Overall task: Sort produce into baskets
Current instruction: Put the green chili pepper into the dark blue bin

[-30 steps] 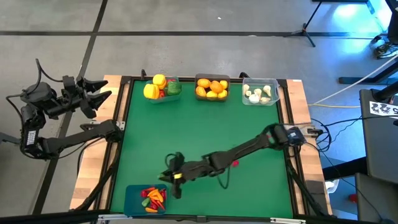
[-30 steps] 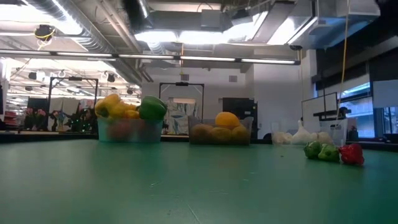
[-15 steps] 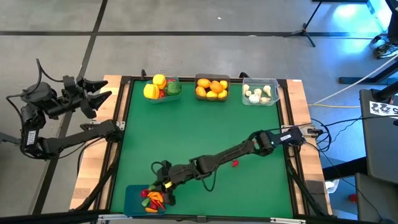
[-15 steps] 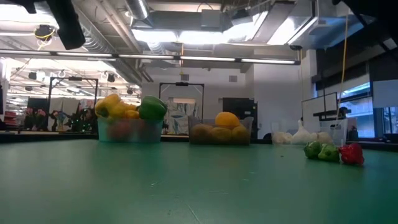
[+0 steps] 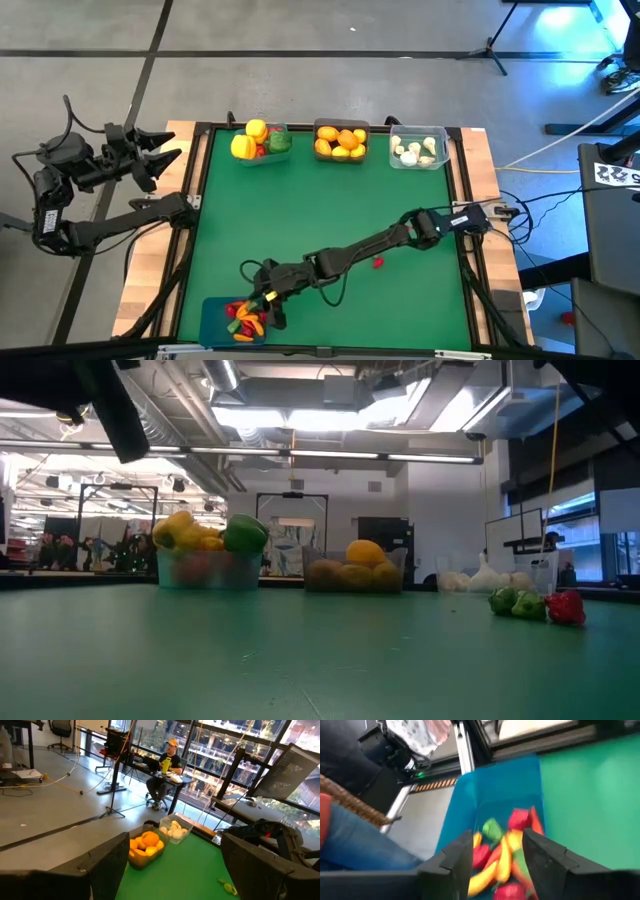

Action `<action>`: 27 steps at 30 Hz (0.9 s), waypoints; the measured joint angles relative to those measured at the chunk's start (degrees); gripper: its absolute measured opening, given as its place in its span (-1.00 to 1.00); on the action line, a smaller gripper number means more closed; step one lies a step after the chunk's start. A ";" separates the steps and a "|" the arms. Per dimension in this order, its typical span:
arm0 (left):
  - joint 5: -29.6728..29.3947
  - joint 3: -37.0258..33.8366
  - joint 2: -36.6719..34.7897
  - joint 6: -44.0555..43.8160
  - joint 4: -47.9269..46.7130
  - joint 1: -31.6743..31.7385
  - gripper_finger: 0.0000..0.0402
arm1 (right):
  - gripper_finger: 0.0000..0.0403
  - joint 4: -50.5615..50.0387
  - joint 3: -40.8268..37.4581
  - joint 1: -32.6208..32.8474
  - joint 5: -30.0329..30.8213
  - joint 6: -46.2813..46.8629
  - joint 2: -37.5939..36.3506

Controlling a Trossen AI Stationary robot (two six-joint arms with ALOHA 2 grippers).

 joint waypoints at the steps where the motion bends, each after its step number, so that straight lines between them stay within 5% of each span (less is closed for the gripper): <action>1: -0.01 0.00 0.00 -0.02 0.00 0.00 0.54 | -0.16 -0.73 -0.01 -0.30 -0.70 1.07 -0.32; 9: -0.01 0.00 0.00 -0.44 -0.08 -0.01 0.54 | -0.14 -24.21 0.17 -2.82 0.80 -1.78 -10.76; 18: -0.01 0.00 0.00 -0.46 -0.21 -0.01 0.54 | -0.14 -70.48 -0.81 -1.96 16.79 -5.24 -21.37; 27: -0.01 0.00 0.00 -0.08 -0.93 -0.01 0.54 | -0.13 -66.47 -25.98 -2.08 18.30 5.09 -42.45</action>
